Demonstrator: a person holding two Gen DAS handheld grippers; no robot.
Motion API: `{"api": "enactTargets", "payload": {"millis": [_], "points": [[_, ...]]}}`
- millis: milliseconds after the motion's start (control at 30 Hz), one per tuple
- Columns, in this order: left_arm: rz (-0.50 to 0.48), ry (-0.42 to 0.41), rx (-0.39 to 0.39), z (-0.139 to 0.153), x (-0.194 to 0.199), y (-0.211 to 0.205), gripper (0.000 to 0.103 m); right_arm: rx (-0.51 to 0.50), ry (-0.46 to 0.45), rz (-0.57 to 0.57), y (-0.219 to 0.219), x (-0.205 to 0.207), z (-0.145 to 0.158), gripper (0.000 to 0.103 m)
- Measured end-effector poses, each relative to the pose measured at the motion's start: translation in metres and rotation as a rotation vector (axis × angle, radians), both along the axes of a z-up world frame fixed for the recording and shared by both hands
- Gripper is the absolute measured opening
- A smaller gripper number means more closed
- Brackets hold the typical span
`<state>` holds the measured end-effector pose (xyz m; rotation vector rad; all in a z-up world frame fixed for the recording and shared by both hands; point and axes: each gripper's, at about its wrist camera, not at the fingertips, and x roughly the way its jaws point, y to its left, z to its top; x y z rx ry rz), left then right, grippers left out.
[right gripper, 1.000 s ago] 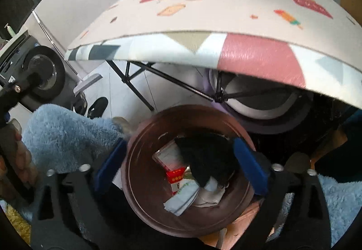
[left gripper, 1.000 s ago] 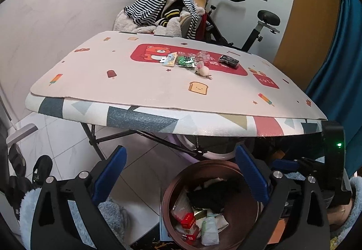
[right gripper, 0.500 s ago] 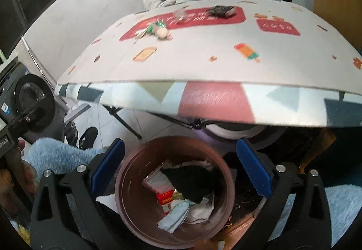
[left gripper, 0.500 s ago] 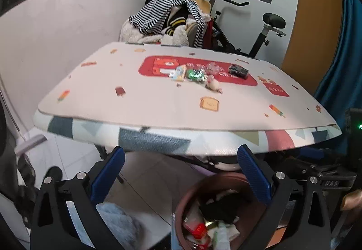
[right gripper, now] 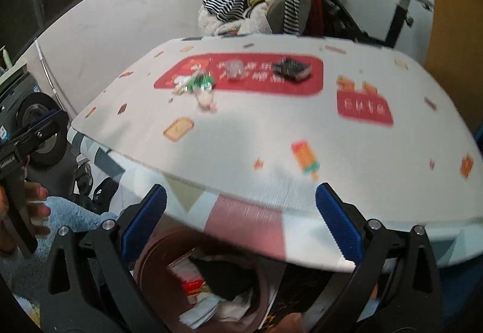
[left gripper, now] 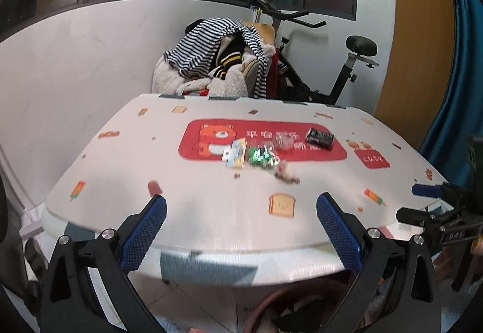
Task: Collect trash
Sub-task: 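Reach the right tool to the black Face packet while the left tool reaches the green wrapper, then grasp the black Face packet with the right tool while the left tool grasps the green wrapper and card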
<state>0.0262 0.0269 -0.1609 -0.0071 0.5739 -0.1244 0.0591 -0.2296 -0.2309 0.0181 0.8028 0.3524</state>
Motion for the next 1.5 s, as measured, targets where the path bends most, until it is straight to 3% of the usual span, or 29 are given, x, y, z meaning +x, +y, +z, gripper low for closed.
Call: {"api": "enactTargets", "payload": {"millis": [200,367,533,700,833,1000,1067,1100,1133,1167,1233,1367,1433,1500], "points": [[-0.018,0.008,-0.022,0.003,0.032,0.005,0.097,-0.045,0.034,0.010,-0.008,0.046,0.011,0.097],[0.015,0.054,-0.025,-0.005,0.059,0.014,0.097,-0.138,-0.001,-0.038,-0.014,0.088,0.011,0.097],[0.061,0.111,-0.047,-0.018,0.080,0.026,0.097,-0.127,-0.026,-0.094,-0.026,0.139,0.004,0.097],[0.080,0.164,-0.100,-0.031,0.102,0.035,0.097,-0.125,-0.023,-0.097,-0.023,0.187,-0.007,0.097],[0.050,0.220,-0.174,-0.040,0.121,0.038,0.097,-0.186,0.001,-0.042,-0.003,0.226,-0.020,0.097],[0.010,0.276,-0.227,-0.049,0.142,0.031,0.081,-0.244,0.064,0.034,0.014,0.261,-0.038,0.096],[-0.011,0.293,-0.235,-0.053,0.151,0.023,0.077,-0.261,0.073,0.046,0.017,0.265,-0.044,0.084],[-0.026,0.302,-0.236,-0.055,0.156,0.019,0.072,-0.258,0.083,0.054,0.017,0.266,-0.046,0.065],[-0.046,0.309,-0.238,-0.056,0.161,0.012,0.069,-0.254,0.103,0.065,0.018,0.266,-0.050,0.058],[-0.064,0.314,-0.238,-0.058,0.166,0.008,0.062,-0.241,0.096,0.071,0.018,0.265,-0.049,0.056],[-0.097,0.328,-0.234,-0.061,0.177,-0.003,0.059,-0.226,0.076,0.090,0.018,0.258,-0.048,0.044],[-0.087,0.361,-0.209,-0.069,0.206,-0.020,0.061,-0.169,0.015,0.081,0.011,0.245,-0.040,0.038],[-0.086,0.358,-0.171,-0.070,0.216,-0.029,0.080,-0.137,-0.024,0.058,0.006,0.239,-0.035,0.036],[-0.092,0.324,-0.104,-0.070,0.224,-0.039,0.084,-0.116,-0.036,0.041,0.000,0.238,-0.032,0.035]]}}
